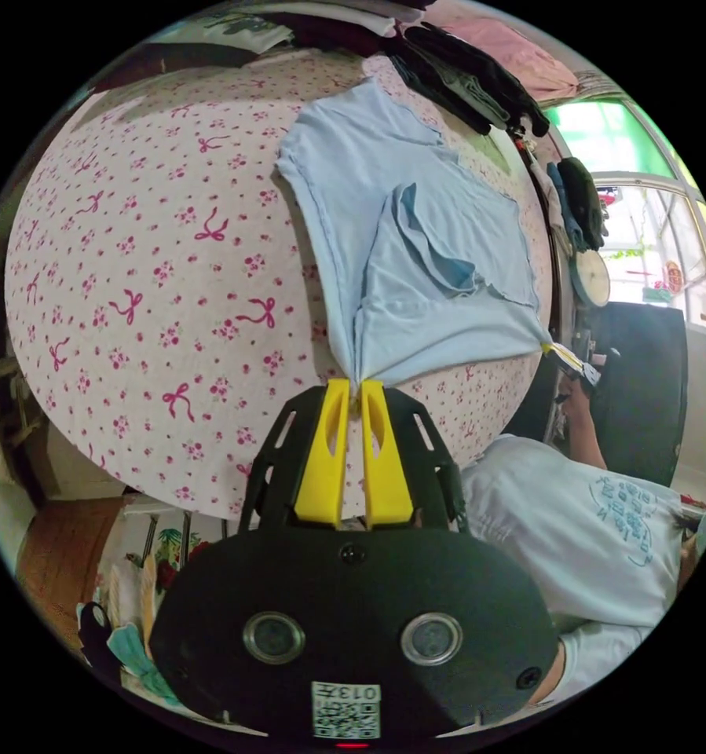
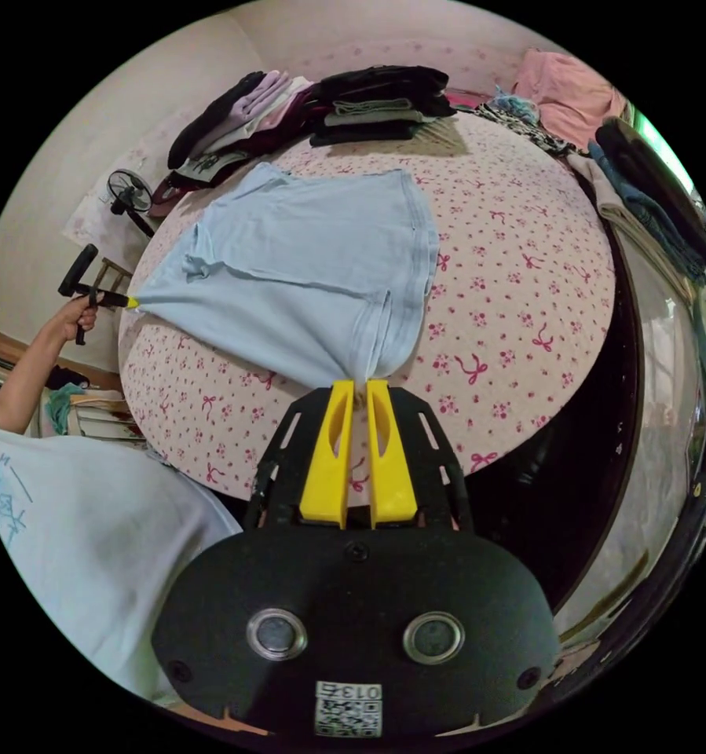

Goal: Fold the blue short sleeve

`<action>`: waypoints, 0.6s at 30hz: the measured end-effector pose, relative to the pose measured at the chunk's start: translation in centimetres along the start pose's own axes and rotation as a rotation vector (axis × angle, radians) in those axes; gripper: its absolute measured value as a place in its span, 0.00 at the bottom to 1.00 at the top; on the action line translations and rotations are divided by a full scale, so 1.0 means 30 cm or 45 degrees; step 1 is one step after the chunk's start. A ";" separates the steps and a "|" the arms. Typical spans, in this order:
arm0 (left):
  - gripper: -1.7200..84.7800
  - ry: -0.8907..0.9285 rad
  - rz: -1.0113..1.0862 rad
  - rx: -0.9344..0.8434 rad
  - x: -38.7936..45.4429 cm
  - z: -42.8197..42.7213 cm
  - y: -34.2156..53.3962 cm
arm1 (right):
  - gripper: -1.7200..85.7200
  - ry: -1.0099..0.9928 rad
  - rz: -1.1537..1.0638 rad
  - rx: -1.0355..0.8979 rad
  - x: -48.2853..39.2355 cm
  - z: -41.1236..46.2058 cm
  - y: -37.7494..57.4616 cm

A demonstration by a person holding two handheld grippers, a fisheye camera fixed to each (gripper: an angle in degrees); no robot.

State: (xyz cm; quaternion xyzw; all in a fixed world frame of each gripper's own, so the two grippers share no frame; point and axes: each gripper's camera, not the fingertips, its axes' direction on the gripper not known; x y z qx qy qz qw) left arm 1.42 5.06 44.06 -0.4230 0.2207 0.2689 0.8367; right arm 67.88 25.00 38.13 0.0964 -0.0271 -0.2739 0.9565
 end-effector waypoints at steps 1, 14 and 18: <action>0.04 0.013 0.018 -0.007 0.013 -0.010 0.007 | 0.05 0.000 -0.008 -0.007 0.007 -0.020 0.002; 0.06 0.144 -0.006 -0.166 0.083 0.245 0.207 | 0.08 0.023 -0.035 -0.198 0.053 -0.036 0.141; 0.09 0.138 -0.099 0.022 0.059 0.187 0.319 | 0.10 0.092 -0.035 -0.184 0.058 -0.081 0.166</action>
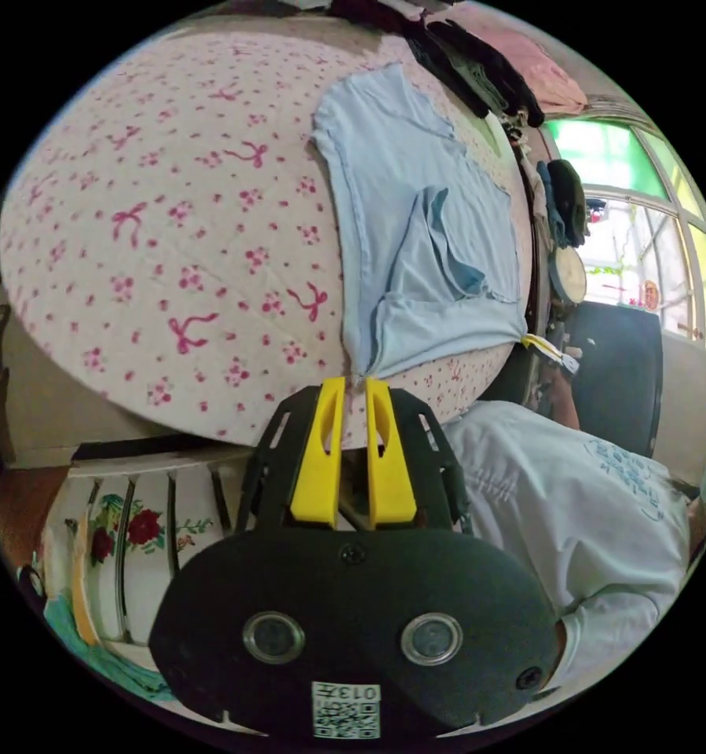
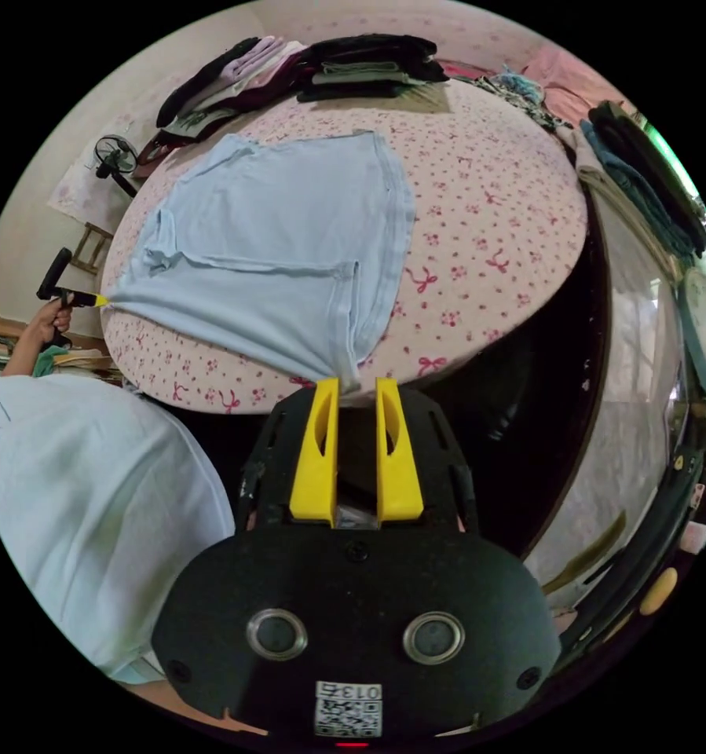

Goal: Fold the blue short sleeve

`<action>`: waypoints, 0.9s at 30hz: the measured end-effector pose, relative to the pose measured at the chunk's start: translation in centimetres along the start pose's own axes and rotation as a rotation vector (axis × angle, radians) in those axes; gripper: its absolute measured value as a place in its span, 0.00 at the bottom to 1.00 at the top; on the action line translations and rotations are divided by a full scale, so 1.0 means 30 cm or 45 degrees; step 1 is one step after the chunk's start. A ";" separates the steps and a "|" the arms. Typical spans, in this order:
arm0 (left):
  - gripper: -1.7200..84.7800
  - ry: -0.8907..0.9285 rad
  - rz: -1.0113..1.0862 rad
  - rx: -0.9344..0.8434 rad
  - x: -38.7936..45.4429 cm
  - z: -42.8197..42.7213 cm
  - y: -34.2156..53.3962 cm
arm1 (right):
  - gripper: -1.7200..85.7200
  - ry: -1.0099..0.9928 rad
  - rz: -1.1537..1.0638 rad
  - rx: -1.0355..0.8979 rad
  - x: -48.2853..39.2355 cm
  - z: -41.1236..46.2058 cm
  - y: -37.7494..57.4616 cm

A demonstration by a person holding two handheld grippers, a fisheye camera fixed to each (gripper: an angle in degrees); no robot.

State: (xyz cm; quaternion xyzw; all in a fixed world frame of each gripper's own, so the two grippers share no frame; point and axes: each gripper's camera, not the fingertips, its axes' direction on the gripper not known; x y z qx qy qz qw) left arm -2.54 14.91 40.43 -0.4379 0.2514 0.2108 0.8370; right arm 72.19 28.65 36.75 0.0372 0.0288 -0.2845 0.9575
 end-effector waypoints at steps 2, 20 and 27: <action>0.10 -0.113 0.028 0.147 0.031 -0.068 0.041 | 0.11 0.073 -0.004 0.075 0.013 -0.054 0.014; 0.05 -0.536 0.553 0.139 0.520 0.318 -0.175 | 0.06 0.148 -0.224 0.108 -0.109 0.012 -0.125; 0.03 -0.600 0.585 0.304 0.578 0.279 -0.095 | 0.05 0.164 -0.195 0.319 -0.109 -0.074 -0.063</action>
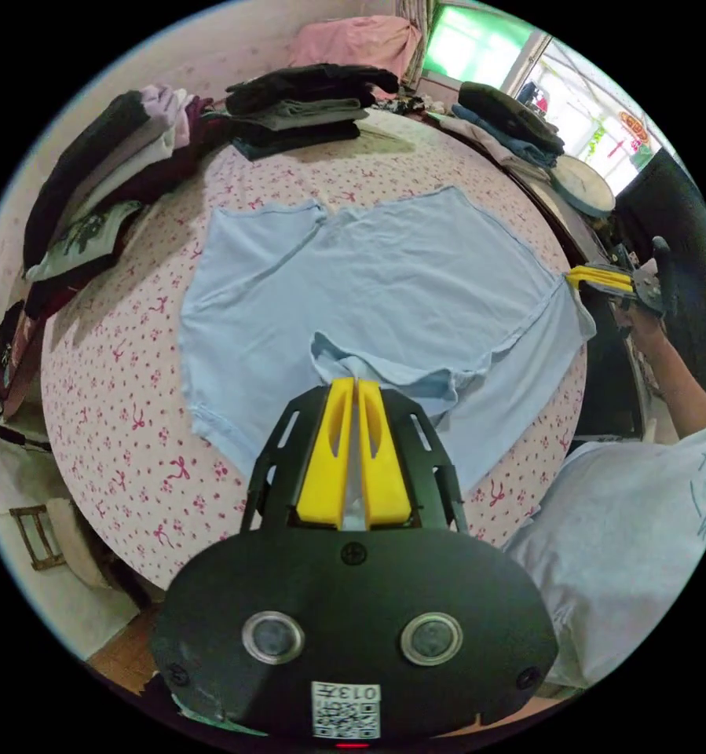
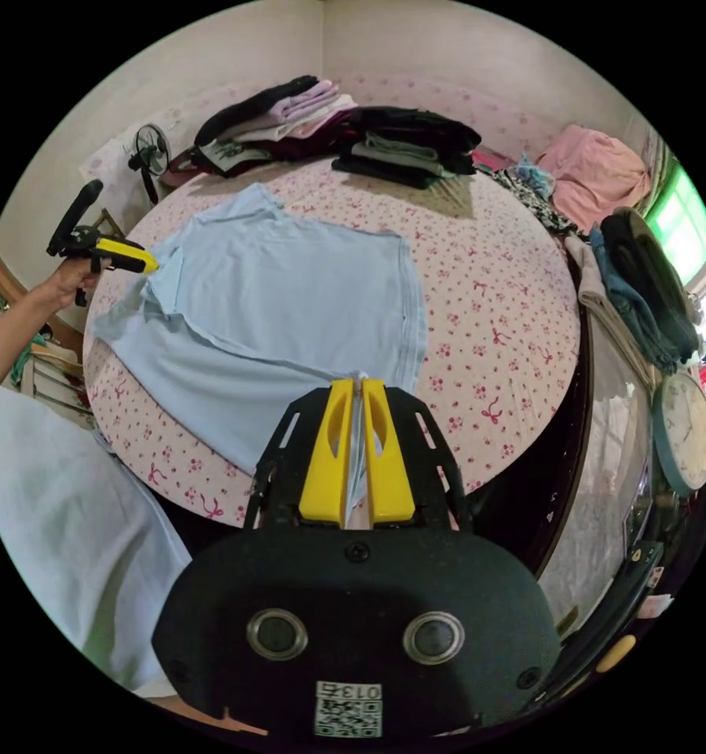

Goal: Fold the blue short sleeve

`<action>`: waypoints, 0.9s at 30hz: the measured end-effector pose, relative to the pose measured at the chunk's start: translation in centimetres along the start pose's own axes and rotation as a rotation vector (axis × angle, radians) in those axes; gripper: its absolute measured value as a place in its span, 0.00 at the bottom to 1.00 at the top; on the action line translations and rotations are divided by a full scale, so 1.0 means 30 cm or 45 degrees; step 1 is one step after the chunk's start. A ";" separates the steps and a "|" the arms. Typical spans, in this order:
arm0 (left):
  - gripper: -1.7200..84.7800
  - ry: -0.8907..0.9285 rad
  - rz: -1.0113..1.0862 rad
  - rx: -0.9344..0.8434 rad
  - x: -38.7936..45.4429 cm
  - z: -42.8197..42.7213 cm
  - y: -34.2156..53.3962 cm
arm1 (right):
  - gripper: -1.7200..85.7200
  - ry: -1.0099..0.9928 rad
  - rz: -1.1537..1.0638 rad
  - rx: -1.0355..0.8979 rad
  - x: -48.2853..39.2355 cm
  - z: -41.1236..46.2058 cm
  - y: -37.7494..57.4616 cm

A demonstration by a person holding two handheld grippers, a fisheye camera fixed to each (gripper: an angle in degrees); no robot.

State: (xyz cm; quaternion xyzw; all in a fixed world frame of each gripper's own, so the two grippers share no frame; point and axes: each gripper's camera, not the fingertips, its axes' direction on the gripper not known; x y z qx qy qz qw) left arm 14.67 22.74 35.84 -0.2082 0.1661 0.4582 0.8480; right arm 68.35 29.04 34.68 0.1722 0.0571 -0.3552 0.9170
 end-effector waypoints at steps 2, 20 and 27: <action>0.03 -0.007 -0.049 0.098 -0.008 -0.026 0.011 | 0.05 0.035 0.020 0.048 0.009 -0.003 0.003; 0.14 0.223 -0.268 -0.038 -0.107 -0.068 0.489 | 0.12 -0.315 0.478 0.030 0.135 -0.053 0.299; 0.12 0.188 -0.179 -0.140 -0.080 0.007 0.519 | 0.09 -0.302 0.341 -0.013 0.074 0.011 0.237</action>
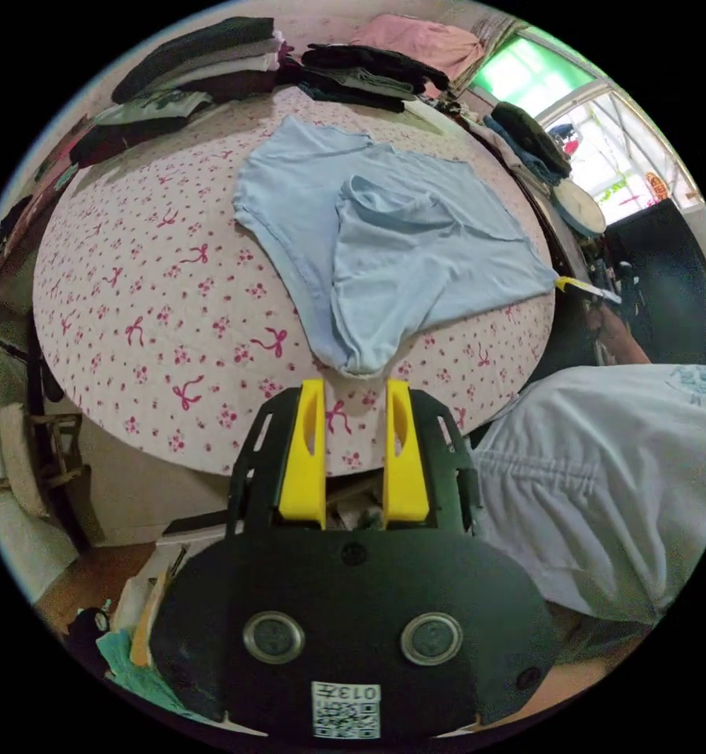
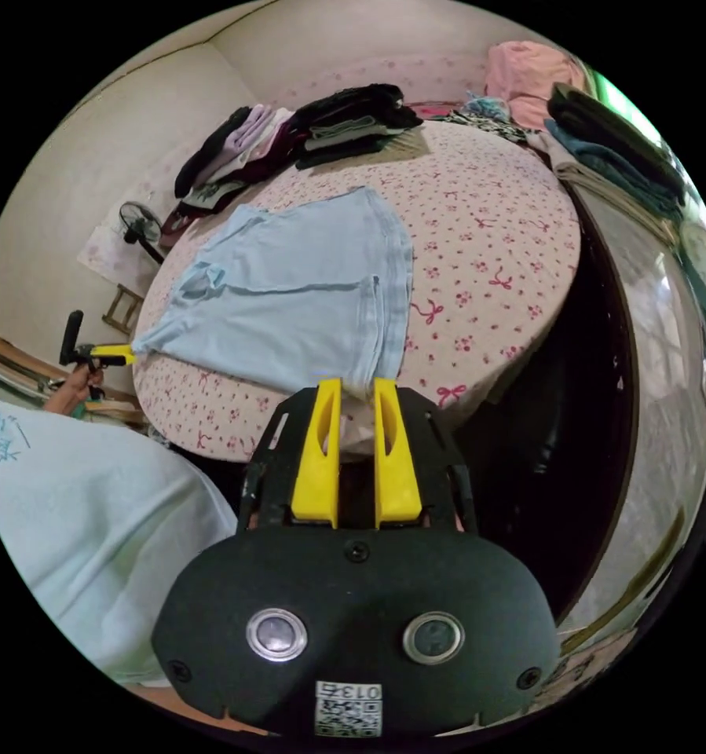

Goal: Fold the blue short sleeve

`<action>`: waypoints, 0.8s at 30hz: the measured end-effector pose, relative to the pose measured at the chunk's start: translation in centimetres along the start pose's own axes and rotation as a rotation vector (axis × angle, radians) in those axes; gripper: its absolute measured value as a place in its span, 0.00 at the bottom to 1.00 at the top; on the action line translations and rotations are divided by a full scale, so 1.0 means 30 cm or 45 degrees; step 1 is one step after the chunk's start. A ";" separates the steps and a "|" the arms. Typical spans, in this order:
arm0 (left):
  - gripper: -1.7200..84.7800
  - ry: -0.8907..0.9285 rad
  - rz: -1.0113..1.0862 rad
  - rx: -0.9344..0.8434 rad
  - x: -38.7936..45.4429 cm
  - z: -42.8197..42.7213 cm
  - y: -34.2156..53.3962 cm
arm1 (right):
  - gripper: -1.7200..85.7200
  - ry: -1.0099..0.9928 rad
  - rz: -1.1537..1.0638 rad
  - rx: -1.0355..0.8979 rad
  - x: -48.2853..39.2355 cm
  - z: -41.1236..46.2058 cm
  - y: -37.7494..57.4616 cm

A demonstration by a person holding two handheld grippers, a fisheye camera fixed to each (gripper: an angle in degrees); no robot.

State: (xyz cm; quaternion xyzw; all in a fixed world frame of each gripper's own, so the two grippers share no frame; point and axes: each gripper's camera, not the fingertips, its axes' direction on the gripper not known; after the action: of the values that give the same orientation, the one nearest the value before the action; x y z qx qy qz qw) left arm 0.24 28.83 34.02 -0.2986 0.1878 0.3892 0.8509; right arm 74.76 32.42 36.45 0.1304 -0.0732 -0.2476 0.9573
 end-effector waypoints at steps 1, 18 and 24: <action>0.08 -0.048 0.038 -0.044 0.006 0.020 -0.015 | 0.08 0.026 -0.051 -0.035 -0.013 0.012 -0.016; 0.14 0.049 0.106 0.036 -0.096 -0.046 -0.013 | 0.02 0.104 -0.282 -0.158 -0.107 0.009 -0.155; 0.09 0.115 0.080 -0.053 -0.172 0.023 -0.106 | 0.02 0.049 -0.469 -0.226 -0.369 0.179 -0.289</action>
State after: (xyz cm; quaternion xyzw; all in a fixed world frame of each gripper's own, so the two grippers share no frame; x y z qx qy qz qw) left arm -0.47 24.78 38.54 -0.3274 0.2272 0.4057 0.8225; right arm 60.12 29.42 38.26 0.0613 -0.0077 -0.4212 0.9048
